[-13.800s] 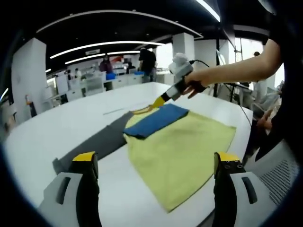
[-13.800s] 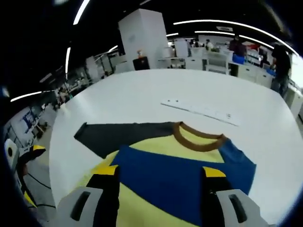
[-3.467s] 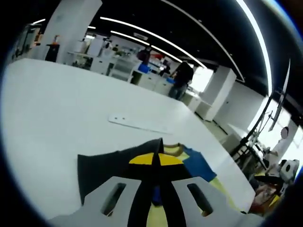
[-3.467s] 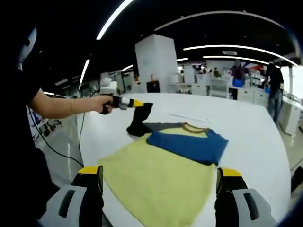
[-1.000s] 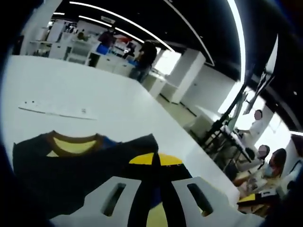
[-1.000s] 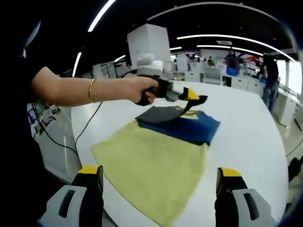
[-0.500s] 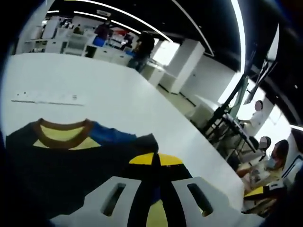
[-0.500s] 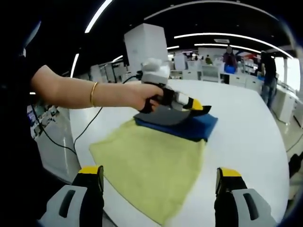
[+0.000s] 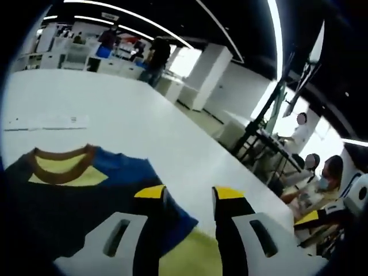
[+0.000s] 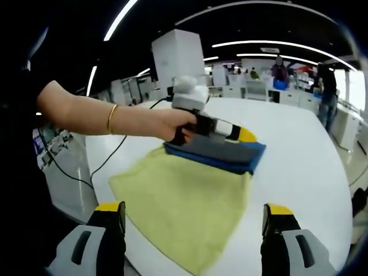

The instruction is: Fold the garment on the visible template until the final outline fits inside the template.

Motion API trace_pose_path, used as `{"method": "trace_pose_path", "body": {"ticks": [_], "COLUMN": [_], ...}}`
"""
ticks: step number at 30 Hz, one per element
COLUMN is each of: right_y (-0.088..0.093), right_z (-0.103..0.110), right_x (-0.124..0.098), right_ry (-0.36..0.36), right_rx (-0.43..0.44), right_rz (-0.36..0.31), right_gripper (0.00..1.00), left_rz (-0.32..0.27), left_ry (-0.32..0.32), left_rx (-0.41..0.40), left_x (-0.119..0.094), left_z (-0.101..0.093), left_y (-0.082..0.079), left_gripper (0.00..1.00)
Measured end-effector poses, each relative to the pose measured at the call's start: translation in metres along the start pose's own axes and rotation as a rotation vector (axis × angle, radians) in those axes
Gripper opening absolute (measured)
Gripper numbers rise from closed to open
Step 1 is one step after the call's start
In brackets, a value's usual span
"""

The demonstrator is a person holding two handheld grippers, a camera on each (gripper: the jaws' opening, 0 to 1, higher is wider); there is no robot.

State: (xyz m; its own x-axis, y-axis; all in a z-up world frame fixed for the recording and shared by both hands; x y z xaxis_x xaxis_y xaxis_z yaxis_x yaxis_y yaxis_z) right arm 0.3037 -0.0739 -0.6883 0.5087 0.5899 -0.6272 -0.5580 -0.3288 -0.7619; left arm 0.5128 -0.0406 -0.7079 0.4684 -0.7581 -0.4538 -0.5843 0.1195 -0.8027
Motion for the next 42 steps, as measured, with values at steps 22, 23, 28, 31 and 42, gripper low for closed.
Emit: {"method": "trace_pose_path", "body": {"ticks": [22, 23, 28, 31, 42], "right_y": [-0.012, -0.012, -0.009, -0.007, 0.005], "right_z": [0.012, 0.014, 0.018, 0.02, 0.025], "right_x": [0.005, 0.006, 0.008, 0.008, 0.009], "right_ry": [-0.103, -0.112, -0.138, -0.151, -0.168], "right_rx": [-0.154, -0.163, -0.209, -0.23, -0.294], "right_rz": [0.094, 0.104, 0.143, 0.165, 0.236], "right_gripper": [0.99, 0.99, 0.99, 0.99, 0.95], "left_rz": [-0.041, -0.042, -0.044, -0.034, 0.036], "left_ry": [0.029, 0.03, 0.033, 0.031, 0.059], "left_rx": [0.285, 0.283, 0.283, 0.291, 0.345], "left_x": [-0.101, -0.105, -0.131, -0.144, -0.185], "left_z": [0.003, 0.003, 0.005, 0.005, -0.002], "left_y": [-0.006, -0.005, 0.005, 0.013, 0.057], "left_gripper": [0.99, 0.99, 0.99, 0.99, 0.98]}}
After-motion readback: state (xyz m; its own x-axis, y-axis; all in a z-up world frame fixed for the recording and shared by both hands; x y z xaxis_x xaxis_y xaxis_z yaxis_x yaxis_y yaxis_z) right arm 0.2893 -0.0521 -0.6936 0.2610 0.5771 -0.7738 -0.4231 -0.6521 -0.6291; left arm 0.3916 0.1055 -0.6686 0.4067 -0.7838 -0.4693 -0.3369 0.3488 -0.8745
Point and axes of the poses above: the point that each gripper's makers call its tool centre point, and the gripper's own axes: x roughly forward along the fingers, z roughly to its left, y roughly out of its underside, the point moved 2 cm from there along -x, roughly backward along the fingers, and after that the axes turned 7 degrees about z, right-handed, at the moved point
